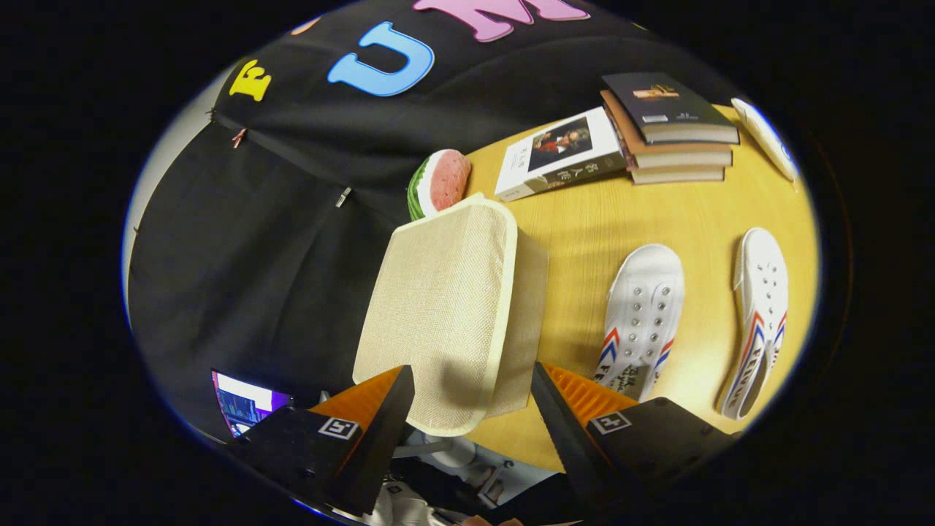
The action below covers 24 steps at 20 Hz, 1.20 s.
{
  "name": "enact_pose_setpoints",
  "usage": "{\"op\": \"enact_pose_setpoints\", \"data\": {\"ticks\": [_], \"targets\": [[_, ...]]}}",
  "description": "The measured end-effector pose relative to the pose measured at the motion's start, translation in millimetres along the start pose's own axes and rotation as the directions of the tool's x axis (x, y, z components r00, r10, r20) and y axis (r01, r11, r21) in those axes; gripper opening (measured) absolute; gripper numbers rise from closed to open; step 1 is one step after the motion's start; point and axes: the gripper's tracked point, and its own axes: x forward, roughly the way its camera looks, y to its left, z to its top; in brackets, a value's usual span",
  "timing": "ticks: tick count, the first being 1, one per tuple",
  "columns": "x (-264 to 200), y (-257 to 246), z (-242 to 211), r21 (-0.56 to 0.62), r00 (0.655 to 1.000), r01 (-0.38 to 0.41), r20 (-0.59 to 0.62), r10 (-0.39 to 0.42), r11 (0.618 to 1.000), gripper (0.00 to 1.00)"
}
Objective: Open the storage box then place both shoes into the box .Put the left shoe in first, then the right shoe, with the right side of both shoes facing outward in a uniform manner.
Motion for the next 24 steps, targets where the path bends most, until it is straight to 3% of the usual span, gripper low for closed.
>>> {"op": "enact_pose_setpoints", "data": {"ticks": [7,13,14,20,24], "targets": [[38.3,13.2,1.2,0.150,0.990,-0.103,-0.077,0.115,0.983,0.98],[54.4,9.7,-7.7,0.148,0.985,-0.099,-0.129,0.119,0.984,0.95],[54.6,8.3,-8.8,0.158,0.983,-0.095,-0.140,0.118,0.983,0.81],[54.4,6.0,-11.9,0.219,0.964,-0.096,-0.224,0.146,0.971,0.68],[51.4,6.7,-9.3,0.237,0.963,-0.100,-0.221,0.153,0.966,0.50]]}}
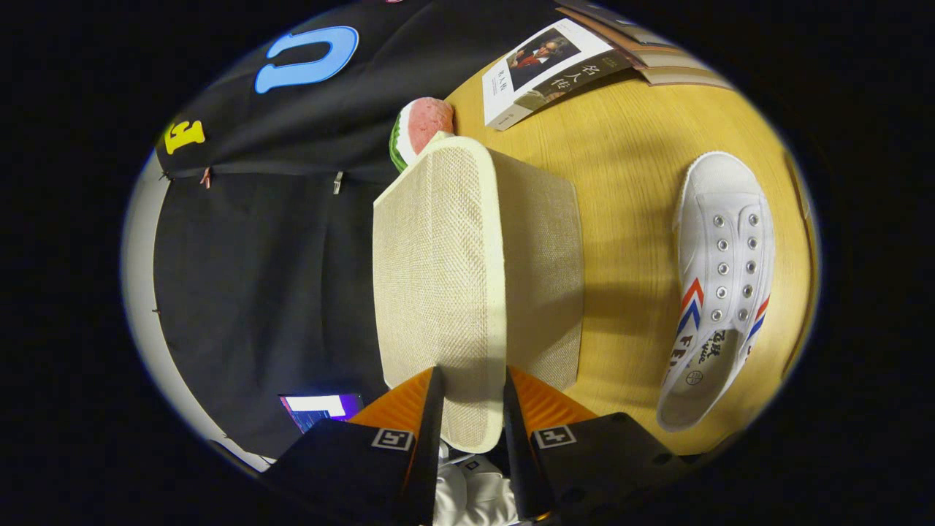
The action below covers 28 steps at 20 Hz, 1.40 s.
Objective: Open the storage box then place both shoes into the box .Put the left shoe in first, then the right shoe, with the right side of both shoes facing outward in a uniform manner.
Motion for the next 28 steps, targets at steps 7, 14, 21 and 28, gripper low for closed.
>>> {"op": "enact_pose_setpoints", "data": {"ticks": [7,14,21,28], "targets": [[2.5,14.6,1.8,0.066,0.999,-0.032,0.022,0.030,0.997,0.07],[-4.7,27.5,7.6,0.043,0.999,-0.024,0.049,0.022,0.999,0.06],[-10.3,64.4,6.4,-0.058,0.997,-0.054,0.060,0.058,0.997,0.05],[-18.7,137.4,2.4,-0.121,0.983,-0.153,0.082,0.164,0.981,0.05]]}}
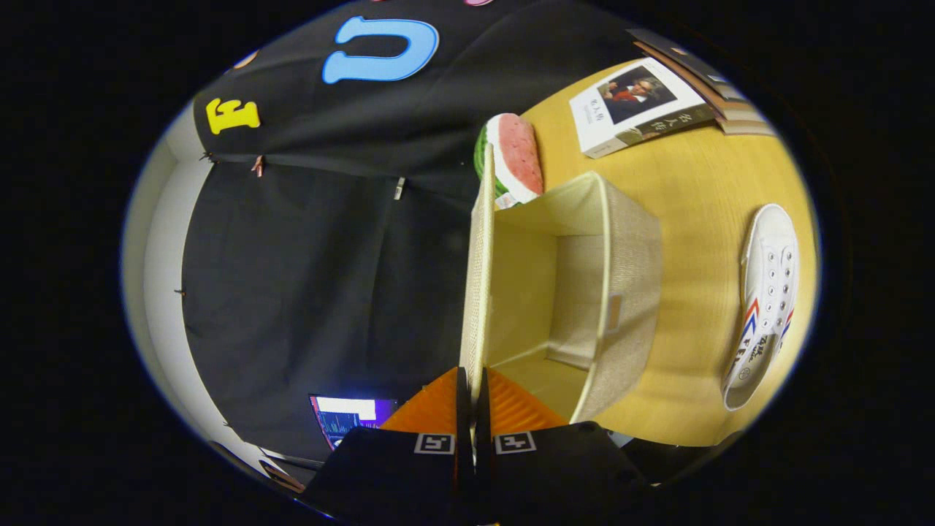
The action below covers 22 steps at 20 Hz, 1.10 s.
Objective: Open the storage box then place both shoes into the box .Put the left shoe in first, then the right shoe, with the right side of both shoes facing outward in a uniform manner.
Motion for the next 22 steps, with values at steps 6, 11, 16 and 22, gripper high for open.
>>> {"op": "enact_pose_setpoints", "data": {"ticks": [6,11,16,22], "targets": [[34.0,77.3,-2.6,-0.109,0.996,-0.083,0.009,0.084,0.991,0.06],[83.2,119.3,-15.8,-0.149,0.994,-0.110,-0.021,0.108,0.983,0.06],[136.5,144.3,-22.8,-0.188,0.996,-0.093,-0.031,0.088,0.978,0.06],[186.0,155.3,-35.2,-0.227,0.997,-0.061,-0.068,0.047,0.972,0.06]]}}
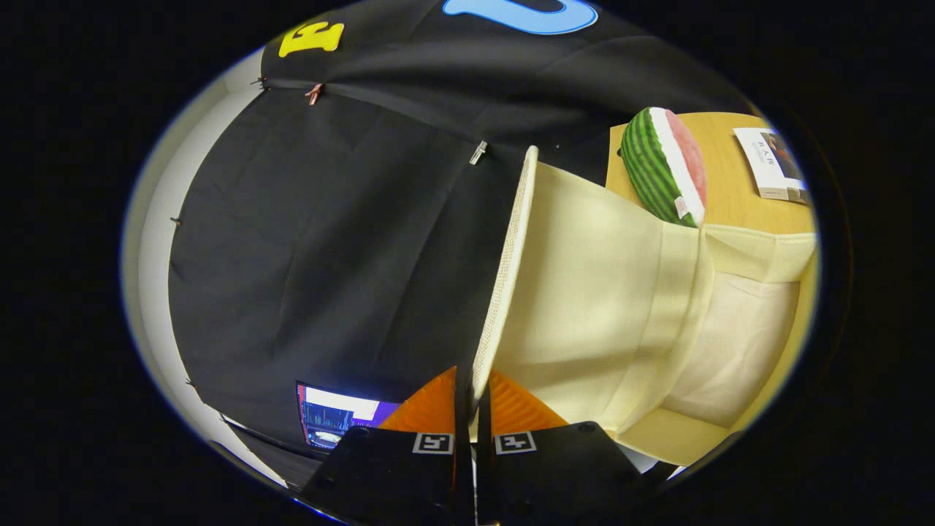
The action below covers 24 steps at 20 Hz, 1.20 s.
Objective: Open the storage box then place both shoes into the box .Put the left shoe in first, then the right shoe, with the right side of both shoes facing outward in a uniform manner.
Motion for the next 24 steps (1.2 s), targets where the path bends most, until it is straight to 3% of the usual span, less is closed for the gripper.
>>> {"op": "enact_pose_setpoints", "data": {"ticks": [8,10,14,21,24], "targets": [[31.3,-7.0,3.5,0.028,0.999,0.040,-0.010,-0.040,0.999,0.06],[27.5,-8.9,7.7,0.005,0.998,0.064,0.026,-0.064,0.998,0.10],[12.5,-29.9,20.3,-0.162,0.985,0.162,0.094,-0.148,0.973,0.97],[-92.5,-59.5,56.8,-0.297,0.923,0.341,0.285,-0.258,0.892,0.98],[-146.4,-90.5,75.0,-0.317,0.871,0.447,0.365,-0.328,0.836,0.98]]}}
